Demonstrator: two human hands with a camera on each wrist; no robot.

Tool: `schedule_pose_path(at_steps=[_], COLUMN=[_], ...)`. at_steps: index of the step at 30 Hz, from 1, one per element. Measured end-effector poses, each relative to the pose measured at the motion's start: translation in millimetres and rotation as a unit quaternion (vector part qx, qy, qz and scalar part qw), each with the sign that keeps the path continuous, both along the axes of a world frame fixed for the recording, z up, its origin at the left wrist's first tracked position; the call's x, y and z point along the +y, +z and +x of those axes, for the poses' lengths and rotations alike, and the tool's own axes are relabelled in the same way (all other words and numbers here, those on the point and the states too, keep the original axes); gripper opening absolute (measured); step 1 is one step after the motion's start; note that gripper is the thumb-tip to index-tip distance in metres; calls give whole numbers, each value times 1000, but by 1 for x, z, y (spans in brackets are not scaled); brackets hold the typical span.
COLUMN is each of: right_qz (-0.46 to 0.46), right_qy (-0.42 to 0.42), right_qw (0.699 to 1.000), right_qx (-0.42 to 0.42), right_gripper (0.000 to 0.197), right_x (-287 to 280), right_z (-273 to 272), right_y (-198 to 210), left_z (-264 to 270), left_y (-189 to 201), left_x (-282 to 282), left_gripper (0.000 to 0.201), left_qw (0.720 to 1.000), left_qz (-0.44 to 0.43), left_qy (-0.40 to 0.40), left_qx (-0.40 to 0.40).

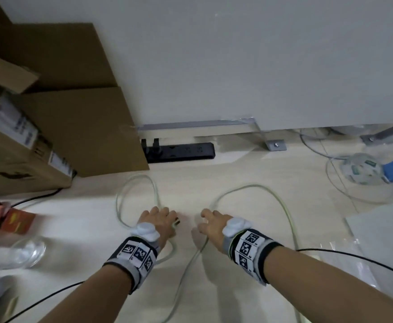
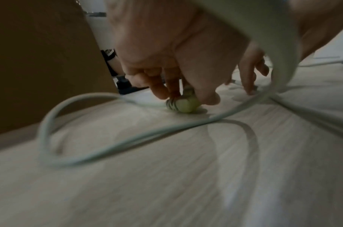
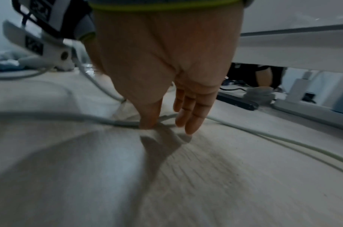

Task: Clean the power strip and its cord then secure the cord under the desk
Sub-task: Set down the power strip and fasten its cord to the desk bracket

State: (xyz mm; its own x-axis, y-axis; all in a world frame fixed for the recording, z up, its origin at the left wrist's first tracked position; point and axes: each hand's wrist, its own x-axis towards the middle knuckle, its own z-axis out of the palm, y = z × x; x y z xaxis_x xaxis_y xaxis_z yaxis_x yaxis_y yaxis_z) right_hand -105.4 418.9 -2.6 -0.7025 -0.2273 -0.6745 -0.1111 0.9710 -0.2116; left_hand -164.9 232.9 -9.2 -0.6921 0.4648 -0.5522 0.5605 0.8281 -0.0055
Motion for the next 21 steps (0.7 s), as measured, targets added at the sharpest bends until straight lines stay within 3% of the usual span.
schedule_pose_path(at_steps=[5, 8, 10, 13, 15, 18, 21], right_qz=[75, 64, 62, 32, 16, 6, 61], right_qy=[64, -25, -101, -181, -189, -195, -213], right_qw=[995, 997, 989, 974, 974, 974, 973], right_qx=[-9, 24, 89, 130, 126, 118, 57], right_gripper=[35, 31, 29, 45, 53, 43, 34], right_x=[14, 34, 51, 68, 70, 71, 83], right_z=[-27, -57, -78, -97, -100, -83, -46], right_y=[0, 16, 25, 28, 29, 28, 31], left_z=[-23, -46, -52, -47, -45, -42, -19], left_y=[8, 14, 18, 24, 28, 38, 39], left_x=[-33, -60, -66, -54, -34, 6, 44], left_gripper=[39, 52, 50, 47, 45, 40, 36], left_qw=[995, 974, 967, 972, 979, 975, 981], left_qz=[-89, -62, -50, -13, 32, 112, 140], left_qy=[51, 217, 249, 219, 177, 156, 122], left_qx=[18, 3, 32, 85, 100, 114, 60])
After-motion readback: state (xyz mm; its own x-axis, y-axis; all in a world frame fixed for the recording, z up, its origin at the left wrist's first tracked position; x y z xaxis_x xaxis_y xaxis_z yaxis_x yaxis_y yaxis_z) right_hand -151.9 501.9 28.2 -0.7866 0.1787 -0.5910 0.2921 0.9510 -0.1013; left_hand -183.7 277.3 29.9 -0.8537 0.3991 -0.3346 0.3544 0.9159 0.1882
